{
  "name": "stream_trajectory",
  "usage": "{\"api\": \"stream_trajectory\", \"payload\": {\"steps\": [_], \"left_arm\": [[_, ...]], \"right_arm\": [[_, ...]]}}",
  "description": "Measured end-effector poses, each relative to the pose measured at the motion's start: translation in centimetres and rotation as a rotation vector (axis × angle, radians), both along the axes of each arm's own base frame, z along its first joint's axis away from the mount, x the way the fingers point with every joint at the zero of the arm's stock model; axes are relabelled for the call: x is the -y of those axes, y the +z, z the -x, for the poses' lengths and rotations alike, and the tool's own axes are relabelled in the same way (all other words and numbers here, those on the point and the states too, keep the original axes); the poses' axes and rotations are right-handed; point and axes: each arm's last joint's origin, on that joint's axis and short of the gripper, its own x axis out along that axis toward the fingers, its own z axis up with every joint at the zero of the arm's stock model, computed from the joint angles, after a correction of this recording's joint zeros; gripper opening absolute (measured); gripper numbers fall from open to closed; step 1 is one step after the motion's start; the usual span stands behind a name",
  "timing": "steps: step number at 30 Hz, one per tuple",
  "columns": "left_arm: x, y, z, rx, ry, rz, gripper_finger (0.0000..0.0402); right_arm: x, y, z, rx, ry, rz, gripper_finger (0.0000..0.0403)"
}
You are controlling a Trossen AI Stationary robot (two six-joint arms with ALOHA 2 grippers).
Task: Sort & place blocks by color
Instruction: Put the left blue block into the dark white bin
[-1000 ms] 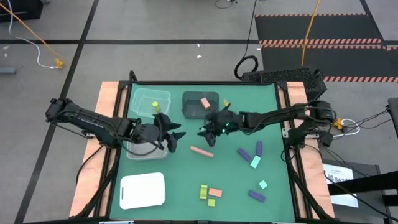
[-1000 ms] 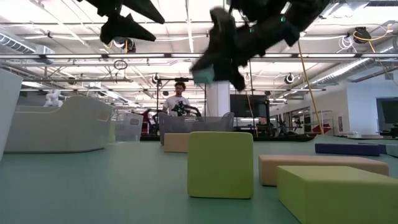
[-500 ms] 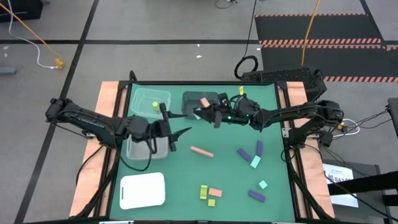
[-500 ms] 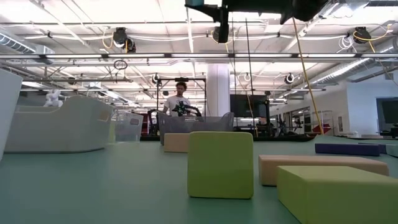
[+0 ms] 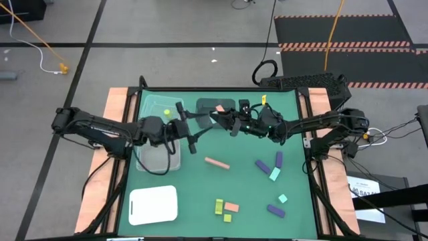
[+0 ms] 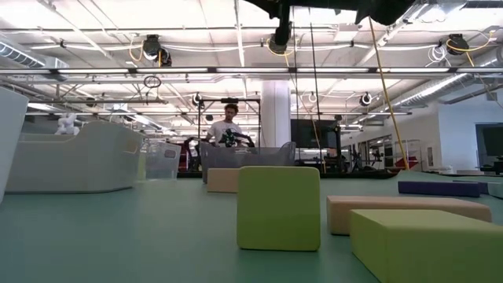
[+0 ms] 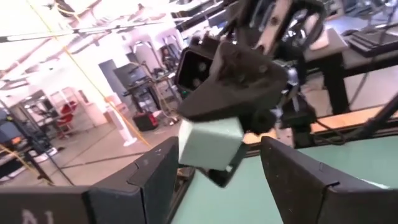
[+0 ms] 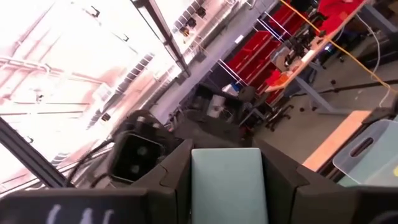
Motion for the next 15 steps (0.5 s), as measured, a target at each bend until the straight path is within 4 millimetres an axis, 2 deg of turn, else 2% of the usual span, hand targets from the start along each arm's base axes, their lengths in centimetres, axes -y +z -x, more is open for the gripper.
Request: {"api": "stream_trajectory", "payload": {"steps": [6,15], "left_arm": [[-0.5,-0.6,-1.1,0.036,0.021,-0.003,0.0228],[-0.5,-1.1,-1.7,0.048,0.027,0.001,0.0228]], "right_arm": [[0.0,0.0,0.0,-0.001,0.000,0.005,0.0115],[0.0,-0.2,0.0,-0.019,0.000,0.004,0.0115]]}}
